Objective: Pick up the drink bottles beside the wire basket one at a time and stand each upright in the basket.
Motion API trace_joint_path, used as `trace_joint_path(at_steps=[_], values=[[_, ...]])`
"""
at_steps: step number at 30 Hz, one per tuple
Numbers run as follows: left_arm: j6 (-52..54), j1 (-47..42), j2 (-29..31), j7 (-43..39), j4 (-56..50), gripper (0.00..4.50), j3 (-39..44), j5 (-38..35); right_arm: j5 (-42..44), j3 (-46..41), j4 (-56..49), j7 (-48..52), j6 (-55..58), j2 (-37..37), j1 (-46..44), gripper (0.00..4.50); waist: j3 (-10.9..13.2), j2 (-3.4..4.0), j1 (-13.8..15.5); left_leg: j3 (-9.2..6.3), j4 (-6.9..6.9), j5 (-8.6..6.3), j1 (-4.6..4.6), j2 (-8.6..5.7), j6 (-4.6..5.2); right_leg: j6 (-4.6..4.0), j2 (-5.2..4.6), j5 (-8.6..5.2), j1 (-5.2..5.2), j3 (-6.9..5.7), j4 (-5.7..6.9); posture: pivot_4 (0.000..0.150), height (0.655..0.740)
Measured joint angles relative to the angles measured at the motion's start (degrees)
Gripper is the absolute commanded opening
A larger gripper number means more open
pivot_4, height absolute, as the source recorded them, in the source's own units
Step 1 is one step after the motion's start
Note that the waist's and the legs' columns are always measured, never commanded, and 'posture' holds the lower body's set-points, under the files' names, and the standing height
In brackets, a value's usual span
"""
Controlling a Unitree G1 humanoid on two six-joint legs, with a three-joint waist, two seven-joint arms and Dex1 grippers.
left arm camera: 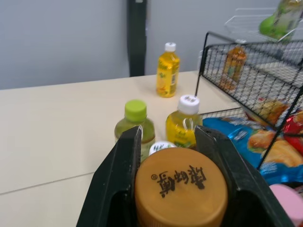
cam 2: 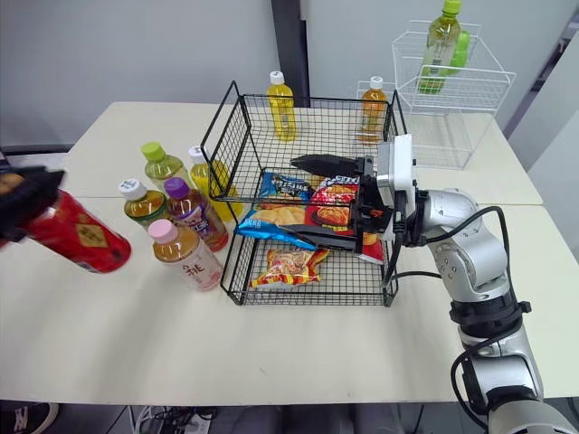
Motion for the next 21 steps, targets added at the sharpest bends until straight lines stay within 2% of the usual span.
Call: trace_joint_path(at_steps=[4, 6, 8, 10, 14, 17, 21], values=[[2.49, -10.23, 9.39, -6.12, 6.87, 1.39, -4.01, -1.44, -0.18, -0.46, -1.73, -2.81, 0.48, 0.13, 0.29, 4.50, 0.04, 0.01, 0.11, -0.02, -0.02, 0.00, 0.00, 0.00, 0.00, -0.02, 0.03, -0.03, -0.01, -0.02, -0.01, 0.150, 0.7400], [1.08, -24.28, 10.52, -8.00, 11.08, 1.39, -13.63, -1.59, -1.48, -1.19, -2.64, -5.49, 0.53, -0.15, 1.23, 4.50, 0.06, 0.00, 0.69, -0.16, 0.03, 0.01, -0.04, -0.02, -0.02, -0.01, 0.02, -0.03, 0.04, -0.18, 0.00, 0.150, 0.7400], [-0.18, -33.17, 10.35, -9.39, 13.41, 1.39, -20.08, -1.08, -2.59, -1.41, -3.52, -7.49, 0.59, -0.31, 1.94, 4.50, 0.05, -0.01, 0.52, -0.11, 0.03, 0.02, -0.06, -0.04, -0.03, 0.01, 0.01, -0.01, 0.03, -0.10, 0.03, 0.150, 0.7400], [-0.87, -47.60, 6.49, -11.13, 17.22, 1.39, -29.50, 1.51, -4.76, -2.10, -4.48, -9.94, 0.40, -1.09, 3.07, 4.50, 0.06, -0.02, 0.71, -0.17, 0.11, 0.02, -0.16, -0.08, -0.03, 0.05, 0.02, 0.01, 0.03, -0.17, 0.04, 0.150, 0.7400], [-4.32, -64.00, -2.56, -14.63, 25.24, 1.39, -40.59, 9.67, -7.17, -4.52, -7.24, -14.82, 0.36, -1.96, 5.94, 4.50, 0.06, -0.03, 0.36, -0.12, 0.13, 0.02, -0.31, -0.12, -0.03, 0.09, 0.00, 0.03, -0.09, -0.09, 0.06, 0.150, 0.7400], [-9.07, -73.52, -10.75, -17.09, 34.78, 1.39, -46.35, 17.09, -9.35, -6.08, -10.59, -20.18, 0.79, -1.89, 8.76, 4.50, 0.06, -0.02, 0.21, -0.11, 0.19, 0.03, -0.58, -0.11, -0.03, 0.09, 0.01, 0.04, -0.41, -0.08, 0.14, 0.150, 0.7400], [-14.60, -81.27, -21.54, -18.93, 45.69, 1.39, -47.78, 22.61, -11.78, -7.61, -15.60, -26.97, 2.76, -1.52, 12.03, 4.50, 0.06, -0.02, 0.12, -0.03, 0.22, 0.05, -0.93, -0.13, -0.03, -0.17, -0.02, 0.21, -0.81, 0.00, 0.23, 0.150, 0.7400]])
